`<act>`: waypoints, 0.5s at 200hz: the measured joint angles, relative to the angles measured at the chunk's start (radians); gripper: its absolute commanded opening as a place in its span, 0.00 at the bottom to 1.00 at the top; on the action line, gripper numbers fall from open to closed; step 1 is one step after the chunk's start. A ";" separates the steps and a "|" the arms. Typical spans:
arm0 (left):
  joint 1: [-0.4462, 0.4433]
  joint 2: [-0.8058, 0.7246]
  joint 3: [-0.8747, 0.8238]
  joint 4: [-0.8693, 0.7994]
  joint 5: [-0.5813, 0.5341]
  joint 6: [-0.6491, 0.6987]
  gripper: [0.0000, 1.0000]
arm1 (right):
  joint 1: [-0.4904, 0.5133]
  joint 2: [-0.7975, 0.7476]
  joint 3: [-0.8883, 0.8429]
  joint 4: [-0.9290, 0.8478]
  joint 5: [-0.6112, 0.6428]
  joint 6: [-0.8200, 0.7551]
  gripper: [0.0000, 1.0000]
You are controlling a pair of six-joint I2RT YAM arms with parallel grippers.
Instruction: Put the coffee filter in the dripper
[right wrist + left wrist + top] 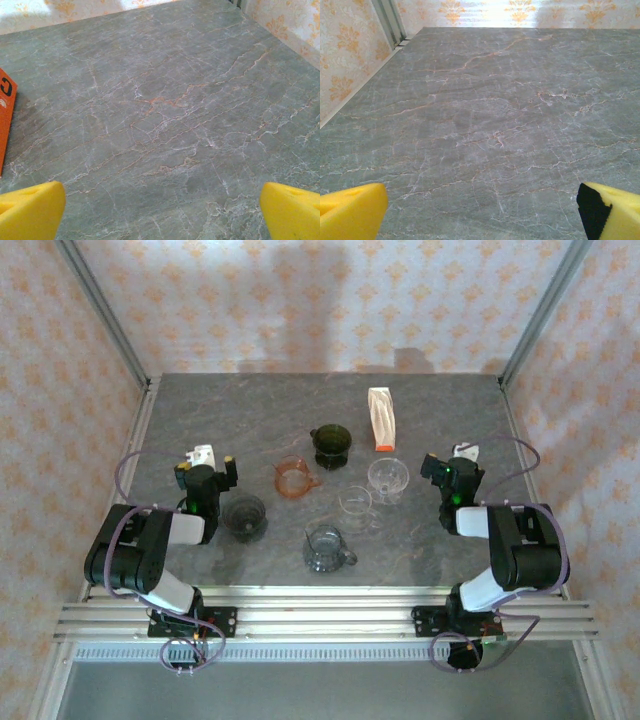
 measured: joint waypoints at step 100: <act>0.001 -0.267 0.121 -0.317 -0.040 -0.047 1.00 | 0.000 -0.149 0.121 -0.302 0.061 0.060 0.99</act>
